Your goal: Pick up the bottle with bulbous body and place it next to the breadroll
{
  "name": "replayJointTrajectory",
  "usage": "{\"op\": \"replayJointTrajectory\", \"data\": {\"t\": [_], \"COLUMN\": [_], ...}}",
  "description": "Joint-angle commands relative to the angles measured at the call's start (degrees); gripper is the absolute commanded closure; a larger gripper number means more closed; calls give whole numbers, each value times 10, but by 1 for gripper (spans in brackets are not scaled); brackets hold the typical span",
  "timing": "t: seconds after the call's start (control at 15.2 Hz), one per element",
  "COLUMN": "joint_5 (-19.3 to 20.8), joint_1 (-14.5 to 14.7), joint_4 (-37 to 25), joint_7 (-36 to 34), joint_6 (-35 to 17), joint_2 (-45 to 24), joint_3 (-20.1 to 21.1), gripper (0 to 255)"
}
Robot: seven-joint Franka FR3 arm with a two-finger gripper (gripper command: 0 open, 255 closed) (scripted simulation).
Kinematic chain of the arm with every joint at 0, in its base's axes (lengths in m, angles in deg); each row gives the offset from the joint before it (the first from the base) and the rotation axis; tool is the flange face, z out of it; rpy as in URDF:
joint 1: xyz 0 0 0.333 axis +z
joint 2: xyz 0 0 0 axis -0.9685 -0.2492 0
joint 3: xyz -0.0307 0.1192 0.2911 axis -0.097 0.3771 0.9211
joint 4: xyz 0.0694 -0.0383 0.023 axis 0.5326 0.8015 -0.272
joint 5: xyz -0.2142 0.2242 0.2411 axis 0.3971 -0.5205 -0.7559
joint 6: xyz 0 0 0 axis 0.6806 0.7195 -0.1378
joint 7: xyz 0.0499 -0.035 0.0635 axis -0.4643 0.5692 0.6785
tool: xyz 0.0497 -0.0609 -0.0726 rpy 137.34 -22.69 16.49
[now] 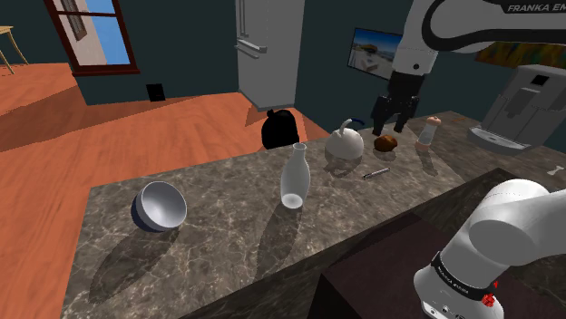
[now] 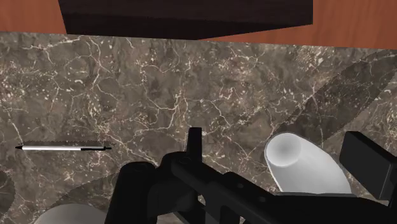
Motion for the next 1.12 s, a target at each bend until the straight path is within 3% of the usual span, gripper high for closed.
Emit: {"op": "replayJointTrajectory", "data": {"t": [0.0, 0.53, 1.06], "joint_5": [0, -19, 10], "joint_1": [0, 18, 24], "joint_4": [0, -43, -137], "joint_7": [0, -93, -196], "joint_6": [0, -110, -188], "joint_2": [0, -135, -298], "joint_3": [0, 79, 146], "gripper": [0, 0, 0]}}
